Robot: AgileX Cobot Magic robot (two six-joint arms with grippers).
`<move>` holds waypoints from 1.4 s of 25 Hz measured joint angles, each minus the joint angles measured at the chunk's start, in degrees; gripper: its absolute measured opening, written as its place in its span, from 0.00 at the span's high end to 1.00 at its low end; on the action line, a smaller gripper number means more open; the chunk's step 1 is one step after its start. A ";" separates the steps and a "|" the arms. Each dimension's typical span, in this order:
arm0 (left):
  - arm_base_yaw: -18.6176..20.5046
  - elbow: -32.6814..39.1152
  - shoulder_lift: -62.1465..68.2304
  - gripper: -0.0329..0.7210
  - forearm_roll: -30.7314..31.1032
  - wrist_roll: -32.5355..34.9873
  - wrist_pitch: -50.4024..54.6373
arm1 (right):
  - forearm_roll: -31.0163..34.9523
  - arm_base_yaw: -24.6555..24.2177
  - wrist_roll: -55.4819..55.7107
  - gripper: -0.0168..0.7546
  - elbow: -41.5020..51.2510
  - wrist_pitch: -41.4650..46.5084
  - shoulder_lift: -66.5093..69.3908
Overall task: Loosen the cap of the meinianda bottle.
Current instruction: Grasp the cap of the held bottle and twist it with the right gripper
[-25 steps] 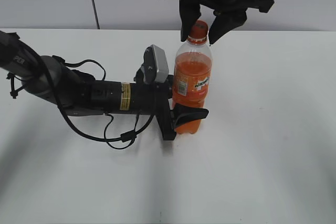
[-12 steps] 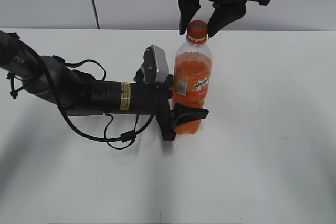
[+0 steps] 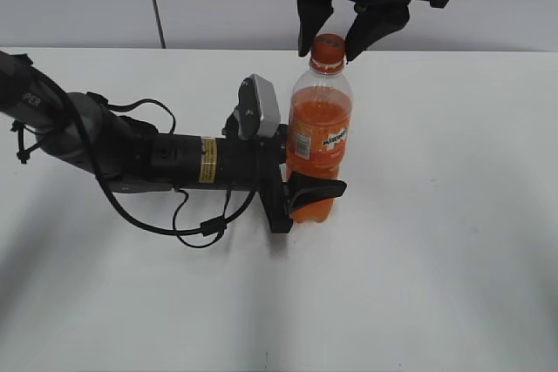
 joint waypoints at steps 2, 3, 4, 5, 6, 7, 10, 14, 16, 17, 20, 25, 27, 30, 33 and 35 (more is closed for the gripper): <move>0.00 0.00 0.00 0.43 0.00 0.00 0.00 | -0.05 0.00 -0.08 0.50 0.00 0.00 0.00; 0.00 0.00 0.00 0.43 0.00 0.00 0.00 | -0.05 0.00 -0.13 0.52 0.00 0.00 0.00; 0.00 0.00 0.00 0.43 0.00 0.00 0.00 | -0.05 0.00 -0.20 0.54 0.00 0.00 0.00; 0.00 0.00 0.00 0.43 0.00 0.00 0.00 | -0.05 0.00 -0.19 0.57 -0.04 0.00 0.00; 0.00 0.00 0.00 0.43 -0.06 0.00 0.00 | -0.11 0.00 -0.19 0.60 -0.04 0.00 0.00; 0.00 0.00 0.00 0.43 -0.06 -0.05 0.00 | -0.16 0.00 -0.19 0.61 -0.04 0.00 0.00; 0.00 0.00 0.00 0.43 -0.06 -0.05 0.00 | -0.16 0.00 -0.27 0.61 -0.04 0.00 0.00; 0.00 0.00 0.00 0.43 -0.06 -0.05 0.00 | -0.16 0.00 -0.71 0.61 -0.04 0.00 0.00; 0.00 0.00 0.00 0.43 -0.06 -0.05 0.00 | -0.16 0.00 -1.48 0.61 -0.04 0.00 0.00; 0.00 0.00 0.00 0.43 -0.06 -0.05 0.00 | -0.16 0.00 -2.25 0.61 -0.04 0.00 0.00; 0.00 0.00 0.00 0.43 -0.06 -0.05 0.00 | -0.16 0.00 -6.54 0.61 -0.04 0.00 0.00; 0.00 0.00 0.00 0.43 -0.06 -0.16 0.06 | -0.10 0.00 -20.19 0.61 -0.04 -0.05 0.00; 0.00 0.00 0.00 0.43 -0.11 -0.21 0.25 | -0.10 0.00 -25.09 0.61 -0.04 -0.11 0.00; -0.04 -0.05 -0.07 0.43 -0.11 -0.42 0.73 | -0.10 0.00 -32.27 0.61 -0.04 -0.11 0.00; -0.12 -0.11 -0.12 0.43 -0.06 -0.47 1.08 | -0.10 0.00 -39.51 0.61 -0.04 -0.11 0.00; -0.12 -0.11 -0.14 0.43 -0.06 -0.47 1.31 | -0.10 0.00 -44.43 0.61 -0.04 -0.11 0.00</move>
